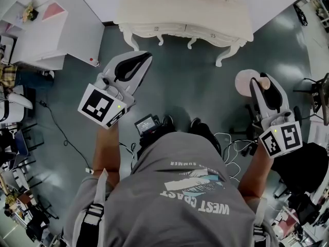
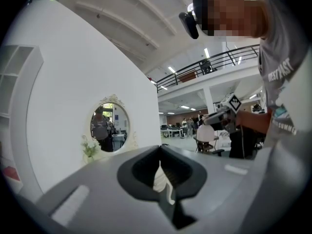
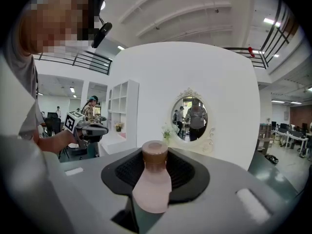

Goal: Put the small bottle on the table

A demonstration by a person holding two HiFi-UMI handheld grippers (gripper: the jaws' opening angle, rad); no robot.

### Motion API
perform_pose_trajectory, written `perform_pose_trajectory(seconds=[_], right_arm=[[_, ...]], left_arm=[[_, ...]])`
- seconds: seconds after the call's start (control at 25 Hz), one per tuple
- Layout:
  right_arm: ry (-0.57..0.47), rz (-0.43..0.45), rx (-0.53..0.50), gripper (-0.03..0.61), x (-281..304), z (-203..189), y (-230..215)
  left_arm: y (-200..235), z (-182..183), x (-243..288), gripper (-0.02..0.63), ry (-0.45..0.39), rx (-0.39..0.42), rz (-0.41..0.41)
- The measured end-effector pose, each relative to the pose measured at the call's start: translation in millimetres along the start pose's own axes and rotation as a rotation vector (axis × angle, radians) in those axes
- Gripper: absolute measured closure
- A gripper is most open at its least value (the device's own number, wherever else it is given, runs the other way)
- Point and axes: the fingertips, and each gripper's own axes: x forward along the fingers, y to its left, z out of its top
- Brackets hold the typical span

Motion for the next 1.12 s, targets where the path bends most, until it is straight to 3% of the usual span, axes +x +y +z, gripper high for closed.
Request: perform_pose_trajectory(seconds=[0.32, 1.12], right_arm=[[-0.004, 0.051, 0.021, 0.436, 36.2, 1.9, -23.8], [-0.002, 0.262, 0.02, 0.436, 166.8, 16.1, -143.6]], left_arm=[[11.7, -10.6, 24.5, 0.612, 0.024, -0.016, 0.017], [59.1, -14.9, 131.9, 0.612, 0.091, -0.062, 0.21]])
